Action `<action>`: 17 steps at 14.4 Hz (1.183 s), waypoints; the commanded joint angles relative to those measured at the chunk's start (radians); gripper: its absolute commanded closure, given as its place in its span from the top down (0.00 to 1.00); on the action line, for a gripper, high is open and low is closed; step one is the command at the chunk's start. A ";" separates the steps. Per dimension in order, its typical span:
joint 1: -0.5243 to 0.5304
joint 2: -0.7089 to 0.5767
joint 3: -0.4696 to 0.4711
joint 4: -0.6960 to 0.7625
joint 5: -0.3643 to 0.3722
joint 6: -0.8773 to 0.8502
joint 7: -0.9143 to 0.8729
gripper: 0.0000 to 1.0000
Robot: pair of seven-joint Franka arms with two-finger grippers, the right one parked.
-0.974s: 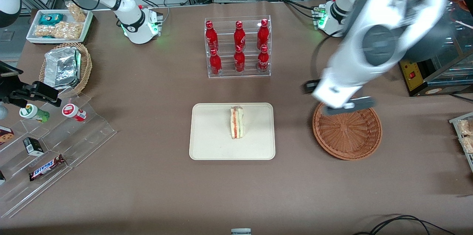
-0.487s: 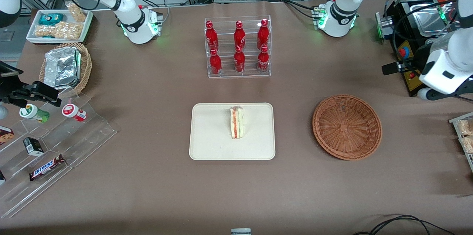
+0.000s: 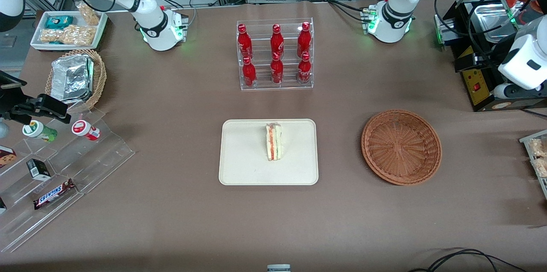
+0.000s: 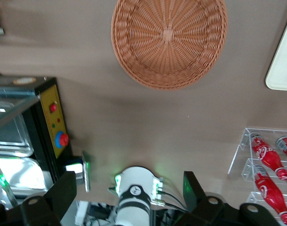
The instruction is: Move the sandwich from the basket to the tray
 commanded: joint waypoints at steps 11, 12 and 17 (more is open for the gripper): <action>0.090 -0.080 -0.091 -0.055 -0.039 0.120 0.034 1.00; 0.098 -0.080 -0.091 -0.061 -0.041 0.146 0.031 1.00; 0.104 -0.106 -0.101 -0.126 -0.039 0.240 0.027 1.00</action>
